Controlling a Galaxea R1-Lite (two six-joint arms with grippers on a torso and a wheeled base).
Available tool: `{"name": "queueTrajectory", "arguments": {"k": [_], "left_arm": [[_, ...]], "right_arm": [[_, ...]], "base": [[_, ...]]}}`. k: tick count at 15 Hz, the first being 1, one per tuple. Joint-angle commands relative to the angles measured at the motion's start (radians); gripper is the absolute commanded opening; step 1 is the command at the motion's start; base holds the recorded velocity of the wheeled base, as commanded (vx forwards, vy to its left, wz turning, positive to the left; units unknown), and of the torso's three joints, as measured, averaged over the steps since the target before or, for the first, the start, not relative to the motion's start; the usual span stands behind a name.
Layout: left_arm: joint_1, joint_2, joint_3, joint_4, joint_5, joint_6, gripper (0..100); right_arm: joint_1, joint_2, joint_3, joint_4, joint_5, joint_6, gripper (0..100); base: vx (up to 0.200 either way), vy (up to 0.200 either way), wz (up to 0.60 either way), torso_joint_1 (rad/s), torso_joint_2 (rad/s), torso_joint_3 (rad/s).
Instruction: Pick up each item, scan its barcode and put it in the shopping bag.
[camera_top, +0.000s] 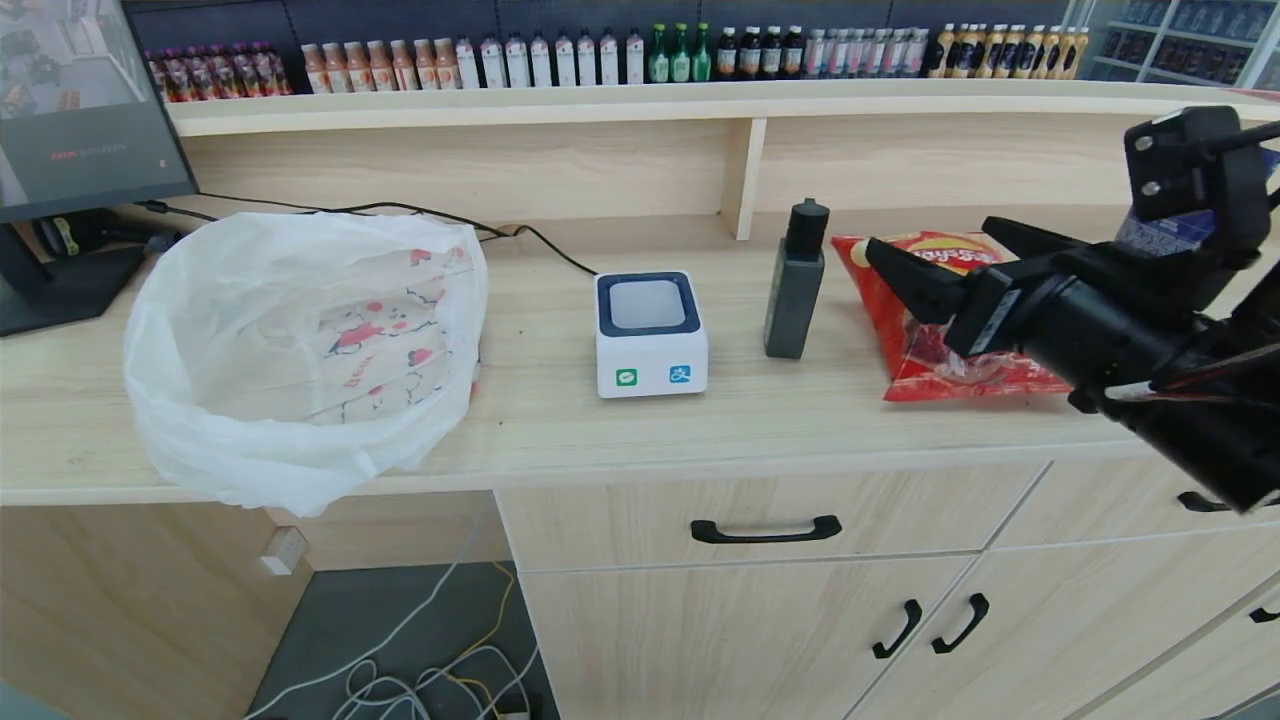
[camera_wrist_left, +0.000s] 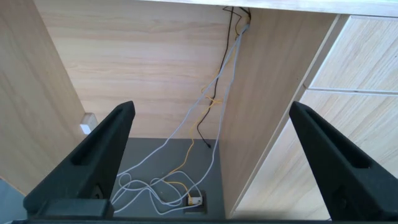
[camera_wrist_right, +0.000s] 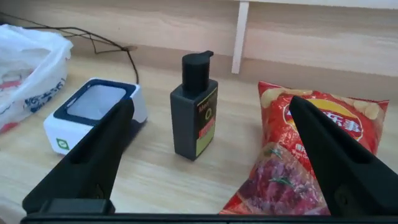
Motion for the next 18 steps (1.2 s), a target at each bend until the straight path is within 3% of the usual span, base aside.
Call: {"name": "queueTrajectory", "arguments": {"k": [1,2,14,18], "left_arm": [[0.000,0.000,0.000,0.002,0.000,0.000,100],[0.000,0.000,0.000,0.002,0.000,0.000,100],[-0.002,0.000,0.000,0.000,0.000,0.000,100],[0.000,0.000,0.000,0.000,0.000,0.000,100]], "right_arm": [[0.024,0.162,-0.081,-0.079,-0.117,0.006,100],[0.047,0.200,-0.130,-0.088,-0.161,0.009,100],[0.065,0.401,-0.340,-0.105,-0.195,-0.002,100],[0.065,0.430,-0.395,-0.104,-0.260,-0.002,100]], "base": [[0.000,0.000,0.00,0.000,0.00,0.000],[0.000,0.000,0.00,0.000,0.00,0.000],[0.000,0.000,0.00,0.000,0.00,0.000],[0.000,0.000,0.00,0.000,0.00,0.000]]}}
